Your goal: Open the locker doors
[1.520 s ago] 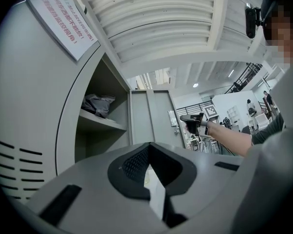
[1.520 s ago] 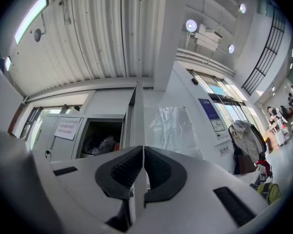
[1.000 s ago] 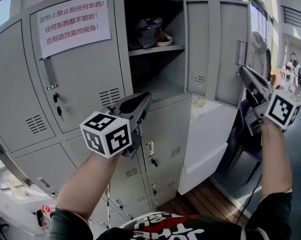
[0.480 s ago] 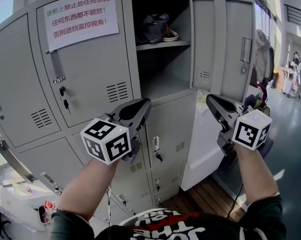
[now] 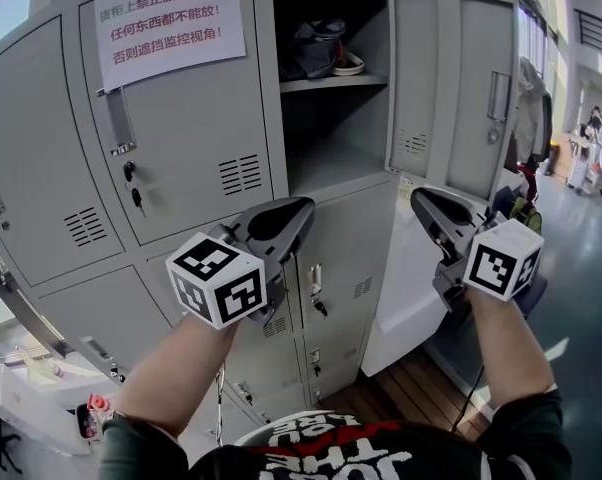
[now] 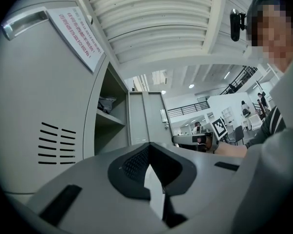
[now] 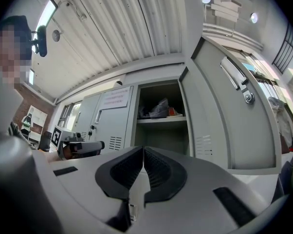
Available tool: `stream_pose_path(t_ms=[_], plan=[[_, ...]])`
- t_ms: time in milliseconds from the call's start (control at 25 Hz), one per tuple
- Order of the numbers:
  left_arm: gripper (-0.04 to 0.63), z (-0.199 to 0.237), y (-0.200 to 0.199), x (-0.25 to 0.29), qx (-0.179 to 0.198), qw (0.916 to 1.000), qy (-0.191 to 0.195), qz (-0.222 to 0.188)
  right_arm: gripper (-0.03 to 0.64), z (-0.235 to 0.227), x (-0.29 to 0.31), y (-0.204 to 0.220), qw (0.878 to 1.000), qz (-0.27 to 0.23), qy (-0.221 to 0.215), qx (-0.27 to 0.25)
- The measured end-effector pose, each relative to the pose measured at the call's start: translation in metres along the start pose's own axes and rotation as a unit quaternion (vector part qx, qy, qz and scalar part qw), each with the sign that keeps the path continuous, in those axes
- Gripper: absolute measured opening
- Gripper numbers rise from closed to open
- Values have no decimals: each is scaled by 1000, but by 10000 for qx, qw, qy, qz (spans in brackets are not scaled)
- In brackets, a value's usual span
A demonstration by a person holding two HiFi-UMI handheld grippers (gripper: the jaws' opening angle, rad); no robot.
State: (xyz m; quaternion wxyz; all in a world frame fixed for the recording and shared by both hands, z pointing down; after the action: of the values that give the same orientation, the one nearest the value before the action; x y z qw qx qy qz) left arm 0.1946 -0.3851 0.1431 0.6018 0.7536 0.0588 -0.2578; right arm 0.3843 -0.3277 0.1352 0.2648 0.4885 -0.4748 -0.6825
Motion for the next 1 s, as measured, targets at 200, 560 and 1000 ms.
stream_pose_path(t_ms=[200,560,1000], plan=[[6,-2,-1,0,39,9999,-95,-44,35,0,0,1,10000,-4,-58,51],[6,-5,7,-27,304,9982,-521,-19,35,19,12,14,9985,35,-505,185],[6,9,20,-155,871,9699,-2247,357,36,103,71,77,9751,87,-2067,803]])
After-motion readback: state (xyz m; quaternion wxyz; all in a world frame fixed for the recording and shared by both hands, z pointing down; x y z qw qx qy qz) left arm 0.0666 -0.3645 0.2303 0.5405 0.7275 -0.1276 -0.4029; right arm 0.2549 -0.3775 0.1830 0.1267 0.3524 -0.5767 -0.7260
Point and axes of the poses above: the fingertips, and each gripper's own axes: x forward along the fingers, z to its left, y out of its underside, the point moved 3 cm from there along -x, backward along the fingers, and after that the axes turned 14 degrees about -z, right-handed, at the moved point
